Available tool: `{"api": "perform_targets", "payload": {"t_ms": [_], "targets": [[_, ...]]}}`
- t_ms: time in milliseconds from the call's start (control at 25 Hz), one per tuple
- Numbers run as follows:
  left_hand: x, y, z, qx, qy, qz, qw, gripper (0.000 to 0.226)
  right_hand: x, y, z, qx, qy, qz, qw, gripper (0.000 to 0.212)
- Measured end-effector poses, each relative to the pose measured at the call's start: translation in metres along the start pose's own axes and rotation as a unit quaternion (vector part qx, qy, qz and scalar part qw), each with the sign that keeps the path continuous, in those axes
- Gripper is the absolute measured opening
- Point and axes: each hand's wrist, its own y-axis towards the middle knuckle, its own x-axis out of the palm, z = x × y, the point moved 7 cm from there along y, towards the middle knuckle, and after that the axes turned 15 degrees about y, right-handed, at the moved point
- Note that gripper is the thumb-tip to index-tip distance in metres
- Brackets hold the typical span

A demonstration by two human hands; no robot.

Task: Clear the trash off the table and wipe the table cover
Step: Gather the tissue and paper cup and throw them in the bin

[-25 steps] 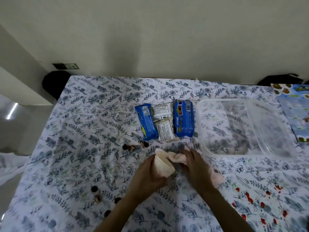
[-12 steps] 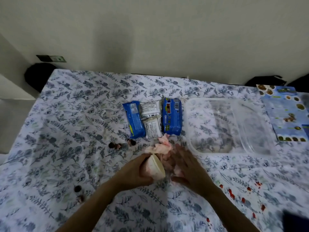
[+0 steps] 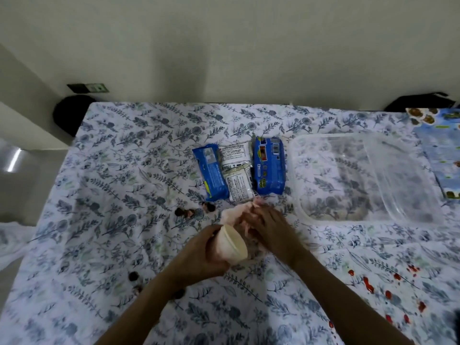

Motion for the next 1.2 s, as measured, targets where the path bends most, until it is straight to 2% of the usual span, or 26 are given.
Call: {"api": "perform_targets", "payload": {"t_ms": [120,280,360,440,560,600,680,800,920,1080,1200], "targets": [[-0.016,-0.015,-0.018,-0.052,-0.128,0.092,0.986,0.068,-0.006,-0.013,-0.002,0.07,0.028,0.059,0.995,0.039],[-0.023,-0.026,-0.034,-0.09,-0.22,0.15,0.96,0.065,-0.02,-0.045,-0.002,0.126,0.097,0.148,0.976,0.045],[-0.02,-0.027,-0.033,-0.085,-0.234,0.142,0.958,0.069,-0.019,-0.053,-0.009,0.123,0.111,0.139,0.976,0.046],[-0.018,-0.026,-0.029,-0.078,-0.236,0.127,0.96,0.068,-0.011,-0.045,-0.014,0.095,0.089,0.091,0.987,0.043],[-0.017,-0.028,-0.024,-0.063,-0.239,0.123,0.961,0.071,0.001,-0.025,-0.017,0.066,0.077,0.018,0.995,0.059],[-0.017,-0.03,-0.025,-0.062,-0.243,0.125,0.96,0.073,0.0,-0.02,-0.018,0.071,0.092,0.013,0.993,0.058],[-0.016,-0.037,-0.028,-0.062,-0.245,0.125,0.959,0.073,-0.004,-0.017,-0.017,0.099,0.135,0.031,0.985,0.046],[-0.017,-0.049,-0.036,-0.075,-0.248,0.13,0.957,0.073,-0.01,-0.025,-0.021,0.097,0.108,0.072,0.987,0.039],[-0.02,-0.057,-0.041,-0.087,-0.261,0.151,0.95,0.059,-0.016,-0.037,-0.019,0.138,0.145,0.109,0.974,0.032],[-0.02,-0.058,-0.047,-0.099,-0.27,0.158,0.945,0.055,-0.015,-0.028,-0.028,0.148,0.155,0.116,0.97,0.035],[-0.017,-0.058,-0.046,-0.094,-0.27,0.151,0.946,0.058,-0.026,-0.022,-0.035,0.177,0.206,0.164,0.948,0.018]]}}
